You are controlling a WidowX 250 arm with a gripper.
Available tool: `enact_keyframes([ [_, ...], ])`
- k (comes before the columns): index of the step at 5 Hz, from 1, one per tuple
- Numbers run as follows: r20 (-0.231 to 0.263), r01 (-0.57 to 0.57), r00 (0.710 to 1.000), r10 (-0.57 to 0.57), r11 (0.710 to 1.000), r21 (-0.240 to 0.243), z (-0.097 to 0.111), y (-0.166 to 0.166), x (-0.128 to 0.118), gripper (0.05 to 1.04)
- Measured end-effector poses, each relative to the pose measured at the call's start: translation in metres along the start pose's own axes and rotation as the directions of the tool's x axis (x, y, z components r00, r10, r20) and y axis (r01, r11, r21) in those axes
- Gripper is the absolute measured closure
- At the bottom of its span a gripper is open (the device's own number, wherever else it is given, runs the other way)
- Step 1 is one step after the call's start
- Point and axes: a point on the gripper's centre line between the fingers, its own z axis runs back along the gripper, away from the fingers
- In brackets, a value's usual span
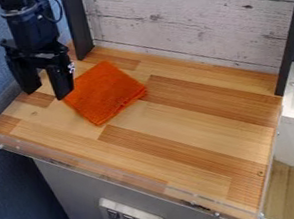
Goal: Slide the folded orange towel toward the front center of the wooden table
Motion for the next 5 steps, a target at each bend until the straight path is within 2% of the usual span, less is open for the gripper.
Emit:
enact_keyframes([
  [1,-0.012,-0.096,0.995,0.096,0.995,-0.006,-0.004,-0.005,0.004,0.085],
  [2,0.008,-0.232,0.973,0.232,0.973,0.0,-0.004,-0.011,0.021,0.085],
  [3,0.035,-0.382,0.924,0.382,0.924,0.005,-0.003,-0.016,0.038,0.085],
  [5,0.09,-0.64,0.765,0.638,0.768,-0.01,-0.002,-0.024,0.062,0.087],
])
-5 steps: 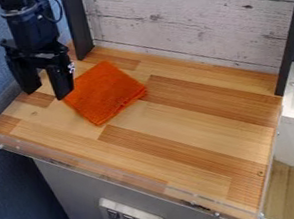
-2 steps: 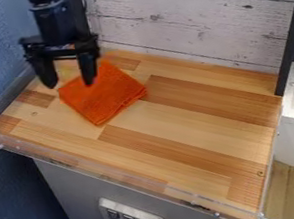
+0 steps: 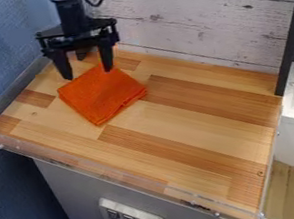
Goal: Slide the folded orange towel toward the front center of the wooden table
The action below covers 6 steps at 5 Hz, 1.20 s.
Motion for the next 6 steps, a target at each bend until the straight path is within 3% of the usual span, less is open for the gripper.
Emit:
enact_keyframes([
  [3,0.025,-0.265,0.964,0.265,0.964,0.009,-0.005,-0.019,0.005,0.13],
  [5,0.002,-0.328,0.944,0.329,0.943,0.047,-0.029,-0.03,0.004,0.712],
  [6,-0.008,-0.335,0.942,0.336,0.94,0.056,-0.04,-0.034,0.011,0.928],
])
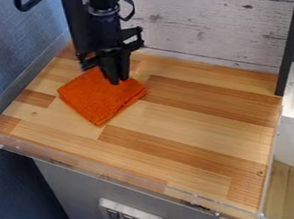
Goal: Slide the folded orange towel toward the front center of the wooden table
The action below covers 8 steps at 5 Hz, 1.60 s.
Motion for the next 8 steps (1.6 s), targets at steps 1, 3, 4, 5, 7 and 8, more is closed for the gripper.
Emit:
enact_keyframes([
  [1,-0.023,0.013,1.0,-0.012,1.0,0.006,-0.009,-0.004,0.001,1.017],
  [3,-0.086,0.013,0.996,-0.013,1.0,-0.003,-0.021,0.002,0.006,1.021],
  [4,-0.089,0.022,0.996,-0.026,0.999,-0.04,-0.021,0.002,0.011,1.021],
  [5,-0.102,0.034,0.994,-0.041,0.997,-0.074,-0.03,0.004,0.014,1.021],
  [7,-0.078,0.247,0.962,-0.26,0.957,-0.15,-0.031,0.005,-0.001,1.022],
  [8,-0.037,0.414,0.904,-0.426,0.894,-0.172,-0.031,0.001,-0.019,1.024],
])
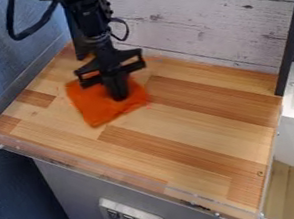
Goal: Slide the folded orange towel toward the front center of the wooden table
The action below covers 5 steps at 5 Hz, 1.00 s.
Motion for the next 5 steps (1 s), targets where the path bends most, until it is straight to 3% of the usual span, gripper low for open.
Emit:
enact_keyframes([
  [1,0.023,0.164,0.986,-0.164,0.986,0.004,-0.002,-0.009,-0.015,1.024],
  [3,0.071,0.412,0.906,-0.417,0.908,0.078,-0.005,-0.025,-0.038,1.024],
  [5,0.04,0.538,0.835,-0.549,0.829,0.154,-0.008,-0.039,-0.049,1.025],
])
